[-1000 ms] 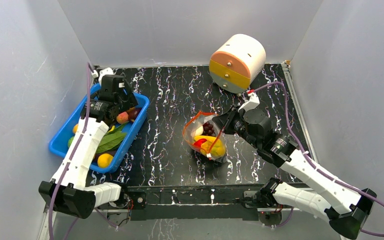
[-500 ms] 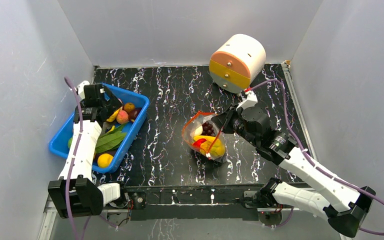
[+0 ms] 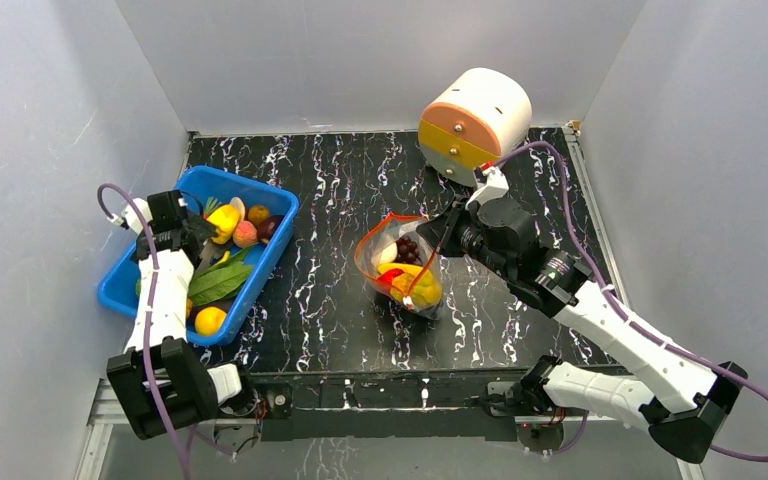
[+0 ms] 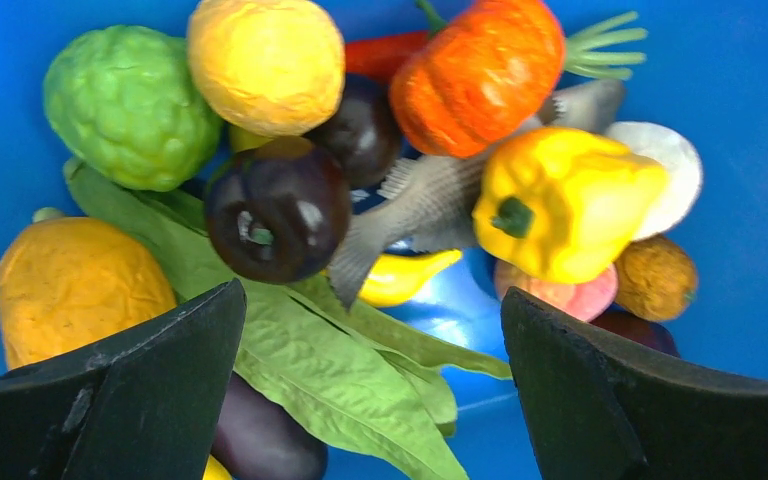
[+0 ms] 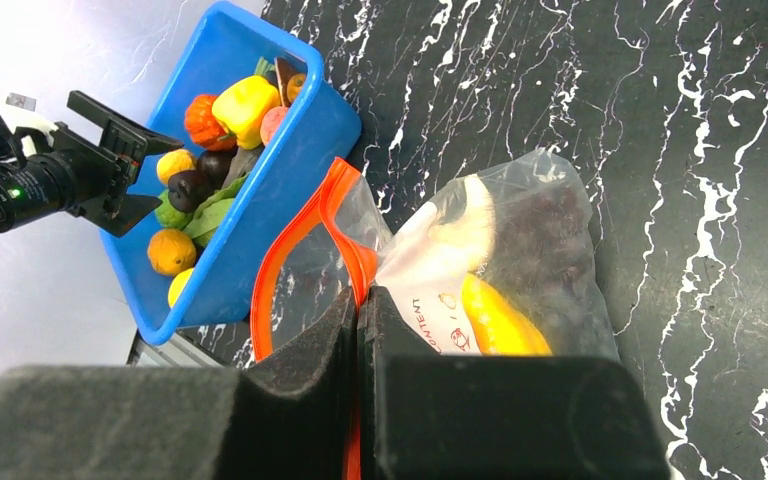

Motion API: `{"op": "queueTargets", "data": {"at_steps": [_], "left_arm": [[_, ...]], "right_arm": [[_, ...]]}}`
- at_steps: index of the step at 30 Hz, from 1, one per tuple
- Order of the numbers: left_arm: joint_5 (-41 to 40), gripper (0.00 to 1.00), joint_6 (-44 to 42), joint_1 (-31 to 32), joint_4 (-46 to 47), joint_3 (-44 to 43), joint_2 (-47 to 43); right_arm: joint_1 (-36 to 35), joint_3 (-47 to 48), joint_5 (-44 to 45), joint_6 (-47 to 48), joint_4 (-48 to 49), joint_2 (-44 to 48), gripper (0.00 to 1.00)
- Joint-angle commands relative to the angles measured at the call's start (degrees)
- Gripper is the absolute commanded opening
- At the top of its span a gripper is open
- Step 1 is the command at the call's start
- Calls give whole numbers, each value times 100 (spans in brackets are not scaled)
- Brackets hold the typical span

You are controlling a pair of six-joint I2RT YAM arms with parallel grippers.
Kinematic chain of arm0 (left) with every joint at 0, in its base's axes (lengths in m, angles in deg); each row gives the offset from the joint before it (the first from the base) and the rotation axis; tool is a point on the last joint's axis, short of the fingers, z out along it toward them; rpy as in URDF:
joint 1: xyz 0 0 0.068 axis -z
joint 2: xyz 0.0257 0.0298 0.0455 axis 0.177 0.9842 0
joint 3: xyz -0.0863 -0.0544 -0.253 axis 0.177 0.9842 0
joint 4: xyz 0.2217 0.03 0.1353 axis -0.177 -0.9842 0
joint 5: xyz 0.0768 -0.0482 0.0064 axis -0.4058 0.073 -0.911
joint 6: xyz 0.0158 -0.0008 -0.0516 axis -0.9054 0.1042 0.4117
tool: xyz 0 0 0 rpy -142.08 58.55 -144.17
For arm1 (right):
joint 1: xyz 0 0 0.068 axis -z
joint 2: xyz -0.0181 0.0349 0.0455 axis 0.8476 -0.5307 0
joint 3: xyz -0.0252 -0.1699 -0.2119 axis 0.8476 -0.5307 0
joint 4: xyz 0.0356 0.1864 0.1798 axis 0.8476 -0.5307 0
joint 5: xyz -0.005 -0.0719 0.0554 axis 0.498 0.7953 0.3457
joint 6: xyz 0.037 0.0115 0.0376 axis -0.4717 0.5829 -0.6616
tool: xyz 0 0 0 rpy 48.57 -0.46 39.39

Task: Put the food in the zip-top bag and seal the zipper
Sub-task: Pick up the fake fruit from the bin.

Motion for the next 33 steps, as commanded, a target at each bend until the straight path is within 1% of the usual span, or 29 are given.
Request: {"op": "queueTargets", "data": {"at_steps": [1, 4, 7, 12, 18, 23, 26, 29, 32, 33], "left_arm": [[-303, 98, 158, -247, 149, 286, -286], [-492, 98, 287, -298, 288, 608, -472], [-437, 99, 313, -371, 443, 849, -518], [-581, 98, 303, -449, 641, 905, -393], [-746, 98, 251, -548, 961, 1081, -525], [-485, 97, 270, -675, 988, 981, -195], [-473, 96, 233, -703, 1039, 948, -94], [-371, 95, 412, -752, 1067, 1046, -8], [30, 89, 536, -783, 1355, 1244, -149], [21, 87, 581, -783, 1414, 1289, -193]], "right_arm": [[12, 236, -12, 12, 533, 181, 0], [11, 260, -74, -28, 487, 205, 0], [16, 300, -163, -62, 485, 232, 0], [15, 279, -147, -81, 469, 286, 0], [13, 312, -230, -189, 461, 293, 0], [15, 345, -237, -198, 446, 305, 0], [10, 350, -193, -214, 441, 338, 0], [11, 373, -186, -210, 447, 343, 0], [9, 354, -176, -210, 459, 364, 0], [13, 322, -179, -228, 458, 385, 0]]}}
